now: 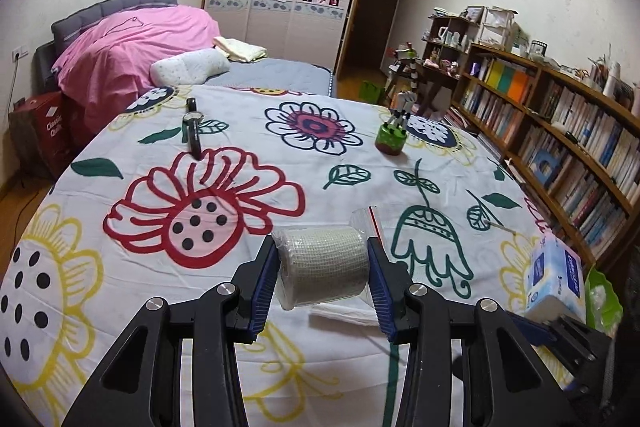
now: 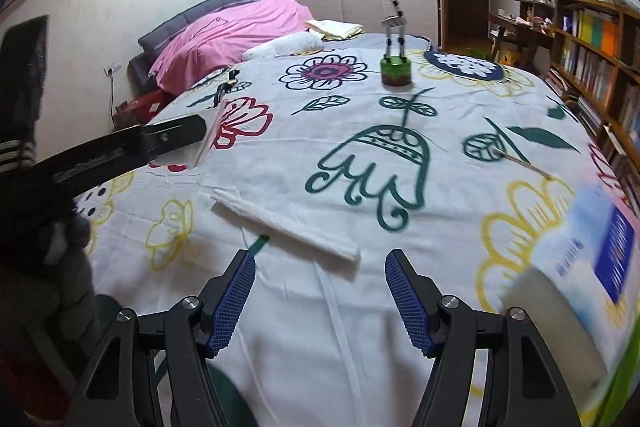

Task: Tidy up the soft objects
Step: 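Grasp the white paper strip with the right tool while the left holds the bandage roll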

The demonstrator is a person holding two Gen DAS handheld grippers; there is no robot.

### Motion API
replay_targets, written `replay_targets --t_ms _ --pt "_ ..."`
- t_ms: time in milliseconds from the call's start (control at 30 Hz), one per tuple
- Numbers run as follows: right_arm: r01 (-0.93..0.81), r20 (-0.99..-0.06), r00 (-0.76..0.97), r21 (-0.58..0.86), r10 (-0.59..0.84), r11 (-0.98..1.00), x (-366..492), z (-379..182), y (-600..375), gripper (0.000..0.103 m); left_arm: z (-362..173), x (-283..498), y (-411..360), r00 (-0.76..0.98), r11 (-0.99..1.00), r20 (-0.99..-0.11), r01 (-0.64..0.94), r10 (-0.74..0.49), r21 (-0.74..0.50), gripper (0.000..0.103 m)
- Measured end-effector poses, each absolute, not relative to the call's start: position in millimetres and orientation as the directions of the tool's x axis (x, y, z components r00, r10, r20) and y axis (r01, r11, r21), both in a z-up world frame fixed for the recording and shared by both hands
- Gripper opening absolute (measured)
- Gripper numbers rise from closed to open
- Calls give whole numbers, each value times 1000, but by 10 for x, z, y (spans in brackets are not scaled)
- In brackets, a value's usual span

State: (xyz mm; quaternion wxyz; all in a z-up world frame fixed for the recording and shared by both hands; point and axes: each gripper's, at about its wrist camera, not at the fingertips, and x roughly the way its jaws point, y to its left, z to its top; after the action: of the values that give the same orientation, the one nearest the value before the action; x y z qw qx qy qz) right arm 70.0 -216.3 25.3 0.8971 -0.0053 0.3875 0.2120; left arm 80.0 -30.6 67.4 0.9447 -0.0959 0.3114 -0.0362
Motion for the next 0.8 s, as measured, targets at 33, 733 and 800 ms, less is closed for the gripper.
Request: replay_targets --t_ms 33,733,800 --pt "-396 -701 603 152 381 906 742 245 -2119 71 674 807 -277 803 978 -583 3 -128 -211 44" --pt "-591 -749 400 229 527 774 798 233 -1759 70 596 908 -7 789 960 -605 -81 -103 -269 44" --pt "-580 -752 449 166 483 798 804 264 -1699 69 597 911 2 790 960 -605 -80 -103 -269 44"
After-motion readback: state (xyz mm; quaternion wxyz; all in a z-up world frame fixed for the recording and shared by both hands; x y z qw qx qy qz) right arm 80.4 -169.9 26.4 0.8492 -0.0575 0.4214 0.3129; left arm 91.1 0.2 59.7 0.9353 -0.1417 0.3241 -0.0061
